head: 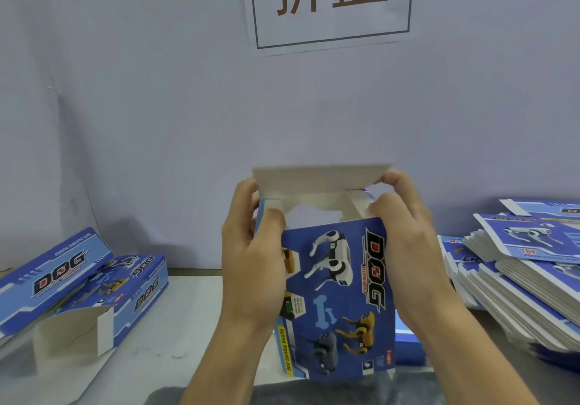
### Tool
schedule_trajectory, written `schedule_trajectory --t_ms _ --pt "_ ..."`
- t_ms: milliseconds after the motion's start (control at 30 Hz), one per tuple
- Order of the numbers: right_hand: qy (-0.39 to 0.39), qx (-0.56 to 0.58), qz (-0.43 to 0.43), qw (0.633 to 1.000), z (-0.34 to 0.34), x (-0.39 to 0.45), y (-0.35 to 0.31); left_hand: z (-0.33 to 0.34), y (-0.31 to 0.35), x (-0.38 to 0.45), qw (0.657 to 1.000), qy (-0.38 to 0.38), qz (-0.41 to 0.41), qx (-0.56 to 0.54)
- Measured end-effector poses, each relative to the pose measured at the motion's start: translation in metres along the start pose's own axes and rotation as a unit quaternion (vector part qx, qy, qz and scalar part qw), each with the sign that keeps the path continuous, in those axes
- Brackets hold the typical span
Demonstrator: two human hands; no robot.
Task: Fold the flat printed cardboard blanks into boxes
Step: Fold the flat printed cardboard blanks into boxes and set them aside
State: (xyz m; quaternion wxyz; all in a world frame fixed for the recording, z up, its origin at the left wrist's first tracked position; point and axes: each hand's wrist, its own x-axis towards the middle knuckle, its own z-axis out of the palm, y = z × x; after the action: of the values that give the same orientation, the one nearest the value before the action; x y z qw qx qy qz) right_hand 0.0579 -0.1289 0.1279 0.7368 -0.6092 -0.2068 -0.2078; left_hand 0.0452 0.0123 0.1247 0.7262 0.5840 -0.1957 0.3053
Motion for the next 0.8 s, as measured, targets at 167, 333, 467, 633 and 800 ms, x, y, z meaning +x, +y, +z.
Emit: schedule_trajectory --t_ms 167,333,467,633,800 --pt "0.01 0.028 -0.014 0.999 -0.0026 -0.0018 0.0039 -0.0027 -0.002 -0.0035 0.995 0.037 -0.014 -0.097" --pt "-0.035 0.064 0.002 0.997 -0.0028 -0.0093 0.0015 -0.0028 -0.003 -0.0048 0.995 0.016 -0.016 -0.101" --pt "-0.031 0.04 -0.033 0.998 -0.0012 -0.0072 0.0014 -0.004 -0.0054 -0.0057 0.998 -0.013 0.009 -0.066" --pt "0.006 -0.002 -0.062 0.998 0.0025 -0.005 0.0027 -0.0029 -0.0021 -0.0042 0.998 -0.018 0.027 -0.045" --pt "0.025 -0.01 -0.064 0.998 0.0037 -0.0046 0.0022 -0.0067 -0.0014 -0.0016 0.999 -0.01 0.019 -0.036"
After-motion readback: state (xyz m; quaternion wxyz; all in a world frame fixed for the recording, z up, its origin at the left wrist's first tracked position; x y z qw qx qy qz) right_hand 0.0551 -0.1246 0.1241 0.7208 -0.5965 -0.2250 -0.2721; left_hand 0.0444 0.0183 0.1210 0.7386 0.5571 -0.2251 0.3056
